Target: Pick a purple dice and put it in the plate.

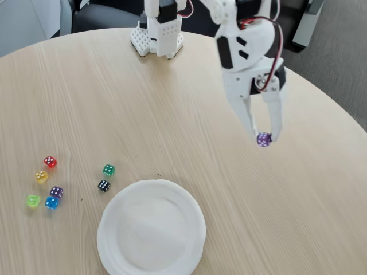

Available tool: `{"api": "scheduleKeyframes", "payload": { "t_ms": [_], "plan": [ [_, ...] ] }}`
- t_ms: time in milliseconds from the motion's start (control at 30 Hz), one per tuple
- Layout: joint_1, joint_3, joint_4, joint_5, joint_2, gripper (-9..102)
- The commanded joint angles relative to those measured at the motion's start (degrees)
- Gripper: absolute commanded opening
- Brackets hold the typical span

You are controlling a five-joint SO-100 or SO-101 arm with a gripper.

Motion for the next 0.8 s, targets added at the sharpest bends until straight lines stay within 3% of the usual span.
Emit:
{"api": "scheduleKeyframes", "payload": {
  "t_ms": [0, 233, 433, 767],
  "plan": [
    [0.7, -6.0, 4.7, 1.3, -2.5, 0],
    [1.1, -9.6, 15.7, 2.7, -9.9, 0],
    [2.5, -8.8, 16.2, 3.8, -14.9, 0],
    [17.1, -8.7, 16.3, -0.9, -14.5, 0]
  ]
}}
